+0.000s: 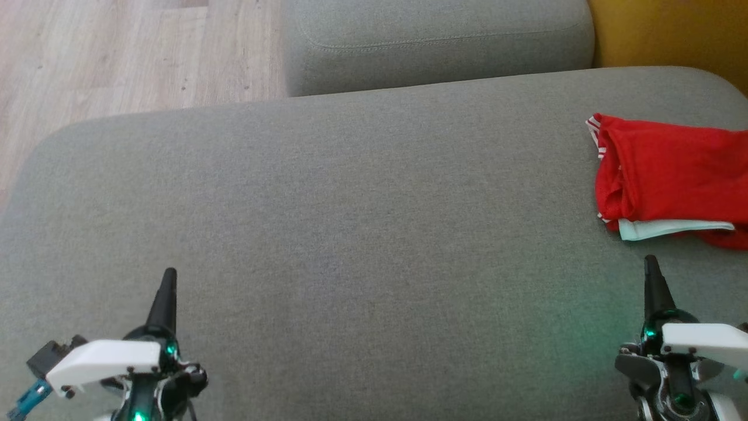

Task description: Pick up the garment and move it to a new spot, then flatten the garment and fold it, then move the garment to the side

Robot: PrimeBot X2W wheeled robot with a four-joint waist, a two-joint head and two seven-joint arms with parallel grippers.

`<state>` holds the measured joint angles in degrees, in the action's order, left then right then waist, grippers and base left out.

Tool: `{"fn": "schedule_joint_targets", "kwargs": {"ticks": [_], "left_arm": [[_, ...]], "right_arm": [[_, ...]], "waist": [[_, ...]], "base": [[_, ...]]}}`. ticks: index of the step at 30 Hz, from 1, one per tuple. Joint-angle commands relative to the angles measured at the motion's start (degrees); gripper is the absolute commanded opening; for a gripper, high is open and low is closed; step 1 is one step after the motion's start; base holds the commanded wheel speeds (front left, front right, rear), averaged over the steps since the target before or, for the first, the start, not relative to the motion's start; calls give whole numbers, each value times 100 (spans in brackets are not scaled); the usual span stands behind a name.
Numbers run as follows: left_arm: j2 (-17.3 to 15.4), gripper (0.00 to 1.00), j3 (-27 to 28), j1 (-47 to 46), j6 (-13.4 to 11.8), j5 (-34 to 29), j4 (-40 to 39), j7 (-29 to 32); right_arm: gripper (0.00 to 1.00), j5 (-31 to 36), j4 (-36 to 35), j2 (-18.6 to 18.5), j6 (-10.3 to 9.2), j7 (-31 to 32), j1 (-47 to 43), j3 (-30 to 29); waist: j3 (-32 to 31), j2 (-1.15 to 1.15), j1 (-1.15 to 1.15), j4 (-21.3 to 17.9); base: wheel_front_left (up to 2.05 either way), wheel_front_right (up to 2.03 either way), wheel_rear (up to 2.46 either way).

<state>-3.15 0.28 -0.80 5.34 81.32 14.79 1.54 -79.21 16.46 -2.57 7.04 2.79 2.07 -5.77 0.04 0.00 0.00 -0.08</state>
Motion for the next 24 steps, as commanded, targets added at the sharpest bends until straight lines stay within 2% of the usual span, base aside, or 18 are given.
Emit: {"fn": "schedule_joint_targets", "kwargs": {"ticks": [1, 19, 24], "left_arm": [[-86, 0, 202, -380, 60, 129, -166, 40], [-82, 0, 470, -524, 212, 1196, -81, 370], [-76, 0, 483, -526, 214, 1202, -80, 381]], "right_arm": [[0, -144, -225, -58, 38, 39, 339, 86], [0, -1309, -246, -59, 45, 338, 407, -38], [0, -1322, -246, -57, 45, 345, 408, -43]], "waist": [[1, 0, 0, 0], [13, 0, 0, 8], [14, 0, 0, 8]], "base": [[0, 0, 0], [0, 0, 0], [0, 0, 0]]}}
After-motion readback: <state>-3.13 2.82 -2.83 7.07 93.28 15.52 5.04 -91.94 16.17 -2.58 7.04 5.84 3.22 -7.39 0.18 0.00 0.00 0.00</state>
